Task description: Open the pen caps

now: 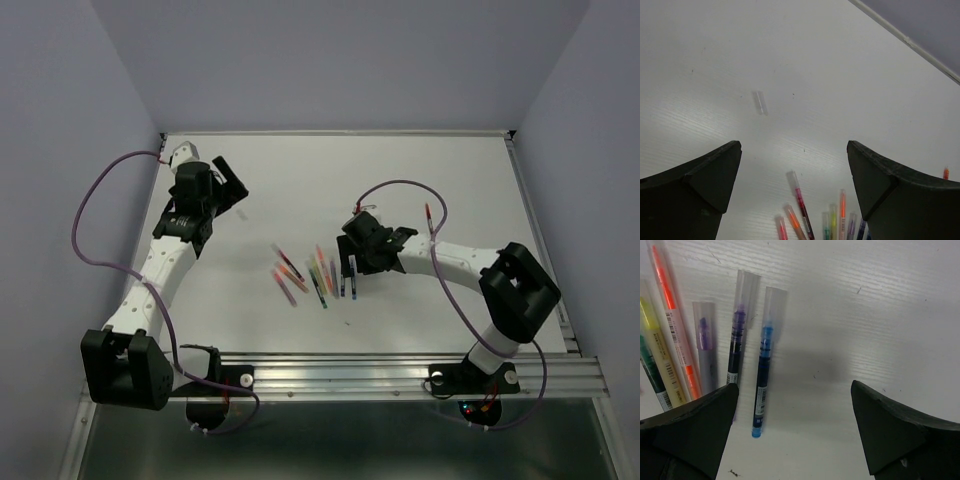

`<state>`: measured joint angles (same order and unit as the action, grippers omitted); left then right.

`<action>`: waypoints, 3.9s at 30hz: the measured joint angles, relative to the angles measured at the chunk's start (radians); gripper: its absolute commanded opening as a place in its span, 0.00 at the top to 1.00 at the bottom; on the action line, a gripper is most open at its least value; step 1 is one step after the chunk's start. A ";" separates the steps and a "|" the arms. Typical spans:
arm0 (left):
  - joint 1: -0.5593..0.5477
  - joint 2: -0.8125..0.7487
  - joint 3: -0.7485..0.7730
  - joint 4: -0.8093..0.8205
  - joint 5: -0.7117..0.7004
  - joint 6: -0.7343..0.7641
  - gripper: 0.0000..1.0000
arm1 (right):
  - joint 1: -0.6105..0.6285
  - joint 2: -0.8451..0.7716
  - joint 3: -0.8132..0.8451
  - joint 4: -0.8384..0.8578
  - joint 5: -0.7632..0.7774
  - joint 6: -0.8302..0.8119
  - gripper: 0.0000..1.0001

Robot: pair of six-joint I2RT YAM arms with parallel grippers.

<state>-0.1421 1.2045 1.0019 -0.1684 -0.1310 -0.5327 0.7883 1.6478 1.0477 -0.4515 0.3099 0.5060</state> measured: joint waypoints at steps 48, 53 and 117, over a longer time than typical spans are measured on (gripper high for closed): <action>-0.137 -0.010 -0.092 0.212 0.383 -0.036 0.01 | 0.030 -0.107 -0.003 0.099 0.001 -0.186 0.99; -0.264 0.040 -0.083 0.280 0.417 -0.065 0.01 | 0.024 -0.221 -0.004 0.224 -0.130 -0.245 0.99; -0.391 0.313 0.150 0.286 0.292 -0.157 1.00 | -0.002 -0.146 0.021 0.413 -0.276 -0.292 0.99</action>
<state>-0.5331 1.5177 1.1515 0.1173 0.1608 -0.6899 0.7864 1.5017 1.0691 -0.0387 0.0341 0.2138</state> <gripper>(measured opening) 0.244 0.145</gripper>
